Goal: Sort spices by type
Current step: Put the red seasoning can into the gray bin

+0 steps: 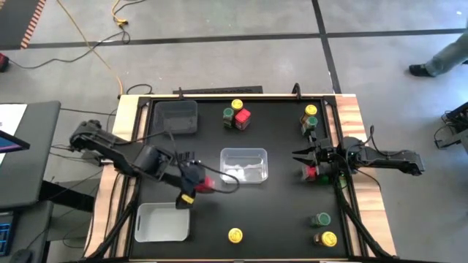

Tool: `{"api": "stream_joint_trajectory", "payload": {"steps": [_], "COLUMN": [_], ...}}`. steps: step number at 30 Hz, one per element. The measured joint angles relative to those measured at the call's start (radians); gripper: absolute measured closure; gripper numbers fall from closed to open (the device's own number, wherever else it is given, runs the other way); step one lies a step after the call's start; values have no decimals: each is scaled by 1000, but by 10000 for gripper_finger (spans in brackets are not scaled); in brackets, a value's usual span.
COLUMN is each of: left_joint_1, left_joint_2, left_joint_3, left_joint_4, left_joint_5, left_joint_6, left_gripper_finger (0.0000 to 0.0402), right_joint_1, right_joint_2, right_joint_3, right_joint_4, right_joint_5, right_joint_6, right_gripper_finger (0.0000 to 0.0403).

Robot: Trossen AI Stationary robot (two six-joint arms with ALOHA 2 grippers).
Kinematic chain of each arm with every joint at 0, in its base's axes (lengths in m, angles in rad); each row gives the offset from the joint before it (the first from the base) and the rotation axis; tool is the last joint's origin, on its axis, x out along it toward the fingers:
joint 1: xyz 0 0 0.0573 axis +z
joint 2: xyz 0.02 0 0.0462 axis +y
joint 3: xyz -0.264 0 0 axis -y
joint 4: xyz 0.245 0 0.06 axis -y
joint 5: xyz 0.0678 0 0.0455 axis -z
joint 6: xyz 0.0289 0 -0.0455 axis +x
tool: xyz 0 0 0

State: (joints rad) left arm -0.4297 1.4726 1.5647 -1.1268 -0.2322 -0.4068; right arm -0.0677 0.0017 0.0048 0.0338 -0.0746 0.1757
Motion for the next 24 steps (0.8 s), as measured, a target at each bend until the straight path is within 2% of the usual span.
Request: {"api": "stream_joint_trajectory", "payload": {"steps": [6,15,20,24], "left_joint_1": [-75,-287,-402,-471], "left_joint_2": [2,-3,-57,-143], "left_joint_3": [12,-20,-114,-243], "left_joint_4": [-45,-202,-184,-116], "left_joint_5": [-8,-5,-36,-44], "left_joint_6": [-65,-244,-361,-467], "left_gripper_finger": [181,180,180,180], "right_joint_1": [0,0,0,0], "right_joint_2": [0,0,0,0], "right_joint_3": [0,0,0,0], "right_joint_4": [0,0,0,0], "right_joint_5": [0,0,0,0], "right_joint_6": [0,0,0,0], "right_gripper_finger": [271,271,271,271]}}
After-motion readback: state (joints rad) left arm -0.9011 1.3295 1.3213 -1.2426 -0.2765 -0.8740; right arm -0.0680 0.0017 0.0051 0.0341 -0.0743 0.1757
